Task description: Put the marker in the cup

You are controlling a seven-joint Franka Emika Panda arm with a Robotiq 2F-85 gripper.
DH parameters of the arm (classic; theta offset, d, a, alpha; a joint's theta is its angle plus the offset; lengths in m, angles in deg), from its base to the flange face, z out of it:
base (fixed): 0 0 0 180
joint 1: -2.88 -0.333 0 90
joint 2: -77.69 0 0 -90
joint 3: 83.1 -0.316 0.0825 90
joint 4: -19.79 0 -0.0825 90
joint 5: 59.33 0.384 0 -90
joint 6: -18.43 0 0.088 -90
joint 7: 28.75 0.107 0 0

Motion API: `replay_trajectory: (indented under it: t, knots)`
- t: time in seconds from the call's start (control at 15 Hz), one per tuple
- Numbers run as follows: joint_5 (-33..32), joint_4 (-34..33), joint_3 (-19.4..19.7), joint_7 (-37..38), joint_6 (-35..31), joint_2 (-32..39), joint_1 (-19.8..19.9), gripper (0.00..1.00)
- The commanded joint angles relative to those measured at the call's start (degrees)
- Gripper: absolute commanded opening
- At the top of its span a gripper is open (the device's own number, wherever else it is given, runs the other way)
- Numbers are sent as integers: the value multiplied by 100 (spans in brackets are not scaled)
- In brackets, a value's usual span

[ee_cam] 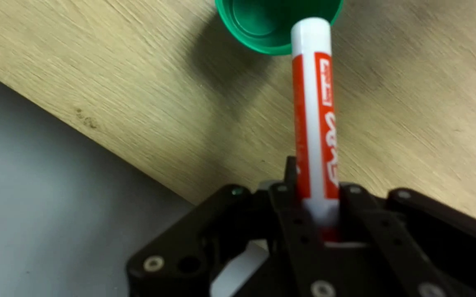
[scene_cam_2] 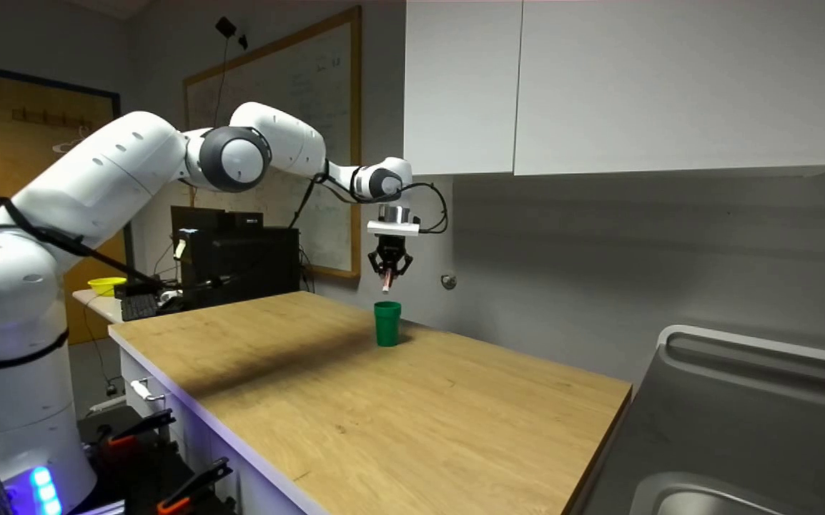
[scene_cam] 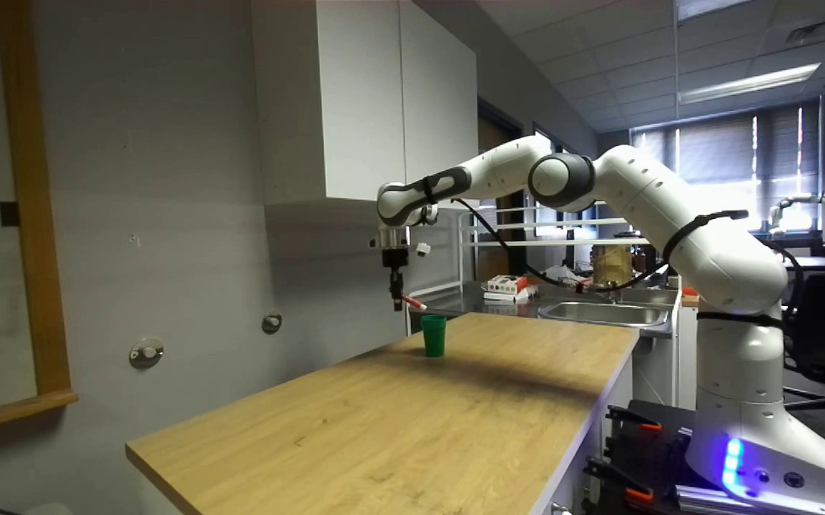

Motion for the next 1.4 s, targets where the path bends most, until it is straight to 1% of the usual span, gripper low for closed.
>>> replay_trajectory:
  t: [0.0,0.33,0.6,1.0,1.33]
  knots:
    - [233,-274,-133,-392,-51,116,195,7]
    - [612,-189,-221,-871,-309,50,391,6]
    - [911,-68,-227,-1159,-376,23,563,6]
    - [1353,301,-241,-1369,-508,-83,798,6]
    - [1562,611,-251,-1460,-647,-120,806,6]
